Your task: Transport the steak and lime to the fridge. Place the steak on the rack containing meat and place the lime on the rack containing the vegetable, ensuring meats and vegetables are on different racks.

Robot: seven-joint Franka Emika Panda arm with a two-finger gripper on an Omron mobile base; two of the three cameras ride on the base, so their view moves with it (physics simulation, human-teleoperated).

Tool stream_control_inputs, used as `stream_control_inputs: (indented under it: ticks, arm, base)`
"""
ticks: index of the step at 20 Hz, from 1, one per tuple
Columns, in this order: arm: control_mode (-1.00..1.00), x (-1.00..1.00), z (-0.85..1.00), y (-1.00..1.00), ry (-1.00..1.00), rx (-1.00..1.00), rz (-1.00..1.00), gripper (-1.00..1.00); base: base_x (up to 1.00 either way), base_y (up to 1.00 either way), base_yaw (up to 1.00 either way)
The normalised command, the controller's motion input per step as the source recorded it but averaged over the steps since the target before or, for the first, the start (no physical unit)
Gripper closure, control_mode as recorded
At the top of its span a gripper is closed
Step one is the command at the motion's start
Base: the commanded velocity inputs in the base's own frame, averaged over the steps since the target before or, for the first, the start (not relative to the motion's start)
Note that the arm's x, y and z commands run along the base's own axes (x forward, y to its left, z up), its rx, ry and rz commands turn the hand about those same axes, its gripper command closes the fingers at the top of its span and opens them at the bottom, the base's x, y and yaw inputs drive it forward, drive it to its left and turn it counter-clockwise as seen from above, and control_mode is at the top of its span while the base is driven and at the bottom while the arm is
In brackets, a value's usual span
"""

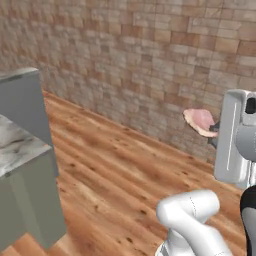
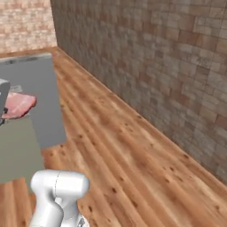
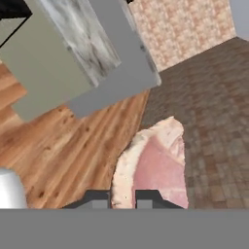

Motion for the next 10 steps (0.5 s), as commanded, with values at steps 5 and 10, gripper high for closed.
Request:
stream_control_inputs:
  ticks: [5, 10]
  arm:
    - [1.0, 0.0, 0.0, 0.0, 0.0, 0.0, 0.0, 1.0]
    - [1.0, 0.0, 0.0, 0.0, 0.0, 0.0, 0.0, 1.0]
  base:
    - [1.0, -1.0, 0.09]
    - [1.0, -0.96, 0.26]
